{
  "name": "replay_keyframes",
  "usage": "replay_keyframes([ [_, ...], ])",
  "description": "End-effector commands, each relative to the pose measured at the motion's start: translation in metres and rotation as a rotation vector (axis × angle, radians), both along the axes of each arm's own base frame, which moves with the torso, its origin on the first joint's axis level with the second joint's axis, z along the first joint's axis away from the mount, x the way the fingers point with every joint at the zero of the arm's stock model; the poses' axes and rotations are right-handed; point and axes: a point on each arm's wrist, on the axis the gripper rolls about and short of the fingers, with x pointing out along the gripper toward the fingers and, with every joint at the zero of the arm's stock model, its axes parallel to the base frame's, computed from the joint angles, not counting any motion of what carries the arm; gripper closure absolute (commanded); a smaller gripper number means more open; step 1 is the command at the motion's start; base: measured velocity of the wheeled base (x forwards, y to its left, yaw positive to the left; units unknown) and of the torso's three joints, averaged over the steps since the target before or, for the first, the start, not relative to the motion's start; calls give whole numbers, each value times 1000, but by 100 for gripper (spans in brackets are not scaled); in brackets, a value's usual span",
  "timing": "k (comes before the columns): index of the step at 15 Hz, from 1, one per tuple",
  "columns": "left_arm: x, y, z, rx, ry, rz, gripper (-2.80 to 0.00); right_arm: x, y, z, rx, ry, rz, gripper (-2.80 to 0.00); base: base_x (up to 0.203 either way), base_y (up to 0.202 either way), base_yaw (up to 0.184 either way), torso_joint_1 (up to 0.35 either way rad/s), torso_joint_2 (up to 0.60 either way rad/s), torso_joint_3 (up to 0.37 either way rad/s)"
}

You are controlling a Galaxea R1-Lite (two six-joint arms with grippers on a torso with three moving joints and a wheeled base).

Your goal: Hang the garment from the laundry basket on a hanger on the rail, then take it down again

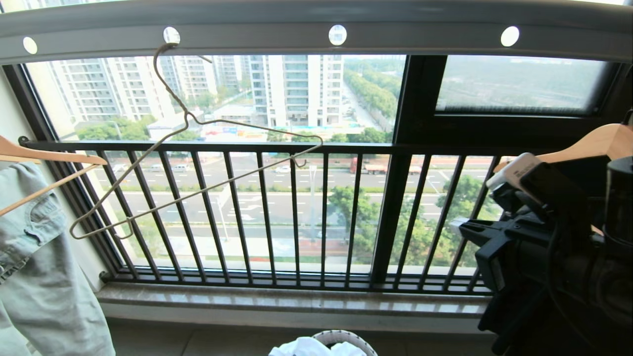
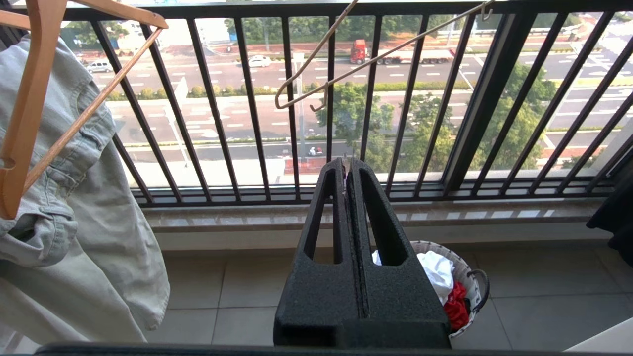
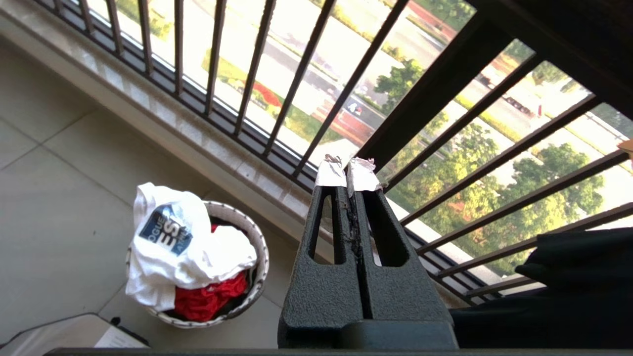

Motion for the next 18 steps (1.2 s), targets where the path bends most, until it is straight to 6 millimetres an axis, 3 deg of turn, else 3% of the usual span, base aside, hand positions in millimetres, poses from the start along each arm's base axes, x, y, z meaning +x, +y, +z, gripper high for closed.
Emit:
replay_keyframes([
  [1, -5, -1, -14, -21, 9, 32, 0, -40, -36, 33, 82, -142, -64, 0, 0, 0, 0, 0, 0, 0],
  [5, -20, -7, -31, -90, -21, 113, 0, -109, -87, 60, 131, -260, -220, 0, 0, 0, 0, 0, 0, 0],
  [7, -28, -15, -45, -104, -43, 183, 0, -152, -109, 68, 142, -335, -396, 0, 0, 0, 0, 0, 0, 0],
  [10, -25, -18, -75, -99, -2, 167, 0, -206, -124, 68, 151, -432, -656, 0, 0, 0, 0, 0, 0, 0],
  [14, -5, -18, -118, -94, -41, 156, 0, -247, -119, 39, 106, -432, -845, 0, 0, 0, 0, 0, 0, 0],
  [16, 16, -18, -138, -92, -82, 153, 0, -243, -118, 3, 97, -365, -792, 0, 0, 0, 0, 0, 0, 0],
  [18, 32, -18, -157, -61, -86, 151, 0, -235, -115, -33, 211, -296, -632, 0, 0, 0, 0, 0, 0, 0],
])
